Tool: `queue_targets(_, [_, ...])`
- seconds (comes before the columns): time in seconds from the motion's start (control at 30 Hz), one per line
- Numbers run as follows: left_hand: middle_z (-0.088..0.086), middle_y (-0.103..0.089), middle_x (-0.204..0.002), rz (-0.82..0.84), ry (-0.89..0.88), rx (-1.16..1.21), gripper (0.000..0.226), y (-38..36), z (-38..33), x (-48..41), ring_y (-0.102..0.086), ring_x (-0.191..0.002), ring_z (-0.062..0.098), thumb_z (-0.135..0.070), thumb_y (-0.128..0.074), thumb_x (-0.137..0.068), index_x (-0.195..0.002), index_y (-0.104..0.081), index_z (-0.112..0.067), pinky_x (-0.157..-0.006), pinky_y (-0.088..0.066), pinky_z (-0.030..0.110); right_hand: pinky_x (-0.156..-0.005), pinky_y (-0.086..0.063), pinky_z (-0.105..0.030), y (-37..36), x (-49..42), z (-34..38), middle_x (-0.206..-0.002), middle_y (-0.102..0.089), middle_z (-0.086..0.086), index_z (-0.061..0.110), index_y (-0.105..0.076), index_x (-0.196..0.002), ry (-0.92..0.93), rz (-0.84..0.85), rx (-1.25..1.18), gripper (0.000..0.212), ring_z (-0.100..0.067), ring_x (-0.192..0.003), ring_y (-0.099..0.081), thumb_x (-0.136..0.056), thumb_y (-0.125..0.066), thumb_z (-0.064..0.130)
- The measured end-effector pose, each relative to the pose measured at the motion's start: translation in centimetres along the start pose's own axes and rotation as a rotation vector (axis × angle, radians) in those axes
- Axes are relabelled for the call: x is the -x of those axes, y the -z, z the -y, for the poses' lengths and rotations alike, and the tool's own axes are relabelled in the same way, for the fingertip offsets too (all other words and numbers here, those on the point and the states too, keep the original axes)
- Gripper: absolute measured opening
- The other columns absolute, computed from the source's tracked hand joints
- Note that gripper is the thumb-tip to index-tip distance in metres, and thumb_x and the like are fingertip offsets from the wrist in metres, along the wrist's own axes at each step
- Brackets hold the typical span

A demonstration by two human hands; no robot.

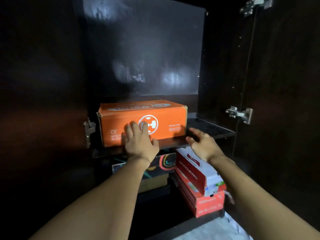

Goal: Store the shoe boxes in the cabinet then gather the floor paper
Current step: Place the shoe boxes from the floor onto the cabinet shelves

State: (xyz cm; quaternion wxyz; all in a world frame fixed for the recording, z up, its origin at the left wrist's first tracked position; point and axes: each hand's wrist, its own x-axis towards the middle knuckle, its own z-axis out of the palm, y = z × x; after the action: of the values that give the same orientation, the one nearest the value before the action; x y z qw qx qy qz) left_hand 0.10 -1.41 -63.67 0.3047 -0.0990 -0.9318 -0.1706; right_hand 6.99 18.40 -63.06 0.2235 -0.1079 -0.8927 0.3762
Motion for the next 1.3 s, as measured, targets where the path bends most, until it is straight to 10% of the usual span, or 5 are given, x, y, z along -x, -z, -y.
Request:
queue_targets(0.47, [0.004,-0.067,-0.088,0.898,-0.348,0.798,0.028,-4.6,-18.3,21.1,-0.065,-0.083,0.02,-0.028,-0.064,-0.089,-0.116,-0.065,-0.021,-0.075,-0.051,0.026,-0.078,-0.047,-0.007,8.8,28.4,-14.6,-0.105,-0.07,-0.001,0.01,-0.068,-0.118,-0.404,-0.313,0.049,0.024,-0.009,-0.092,-0.064,-0.097,-0.057,0.013])
queue_targets(0.73, [0.002,-0.059,-0.113,1.285,-0.374,0.83,0.044,-6.4,-23.4,37.5,-0.063,-0.101,0.017,-0.034,-0.065,-0.091,-0.132,-0.054,-0.021,-0.079,-0.048,0.018,-0.11,-0.037,-0.045,14.3,45.0,-23.2,-0.144,-0.048,-0.012,0.025,-0.058,-0.133,-0.886,-0.392,0.469,0.06,-0.032,-0.132,-0.045,-0.08,-0.058,0.052])
queue_targets(0.83, [0.005,-0.04,-0.151,1.325,-0.335,0.721,0.079,-7.7,-23.5,41.3,-0.045,-0.135,0.024,-0.05,-0.064,-0.086,-0.151,-0.03,-0.021,-0.11,-0.038,0.032,-0.116,-0.013,-0.058,15.8,48.4,-25.6,-0.156,-0.025,-0.016,0.032,-0.044,-0.144,-1.138,-0.397,0.462,0.072,-0.031,-0.147,-0.014,-0.079,-0.061,0.059])
queue_targets(1.0, [0.005,-0.033,-0.156,1.363,-0.348,0.668,0.085,-8.1,-24.7,44.1,-0.038,-0.14,0.028,-0.055,-0.06,-0.088,-0.154,-0.017,-0.023,-0.112,-0.036,0.039,-0.115,-0.004,-0.063,17.9,52.4,-28.3,-0.162,-0.006,-0.02,0.033,-0.023,-0.151,-1.43,-0.468,0.426,0.105,-0.038,-0.149,0.002,-0.065,-0.062,0.078])
queue_targets(1.3, [0.004,-0.056,-0.136,1.094,-0.161,0.709,0.067,-9.9,-23.6,44.5,-0.058,-0.118,0.031,-0.06,-0.059,-0.082,-0.138,-0.046,-0.026,-0.093,-0.049,0.037,-0.101,-0.044,-0.048,16.6,56.1,-29.2,-0.135,-0.049,-0.015,0.026,-0.037,-0.139,-1.336,-0.682,0.196,0.106,-0.037,-0.125,-0.05,-0.052,-0.059,0.082])
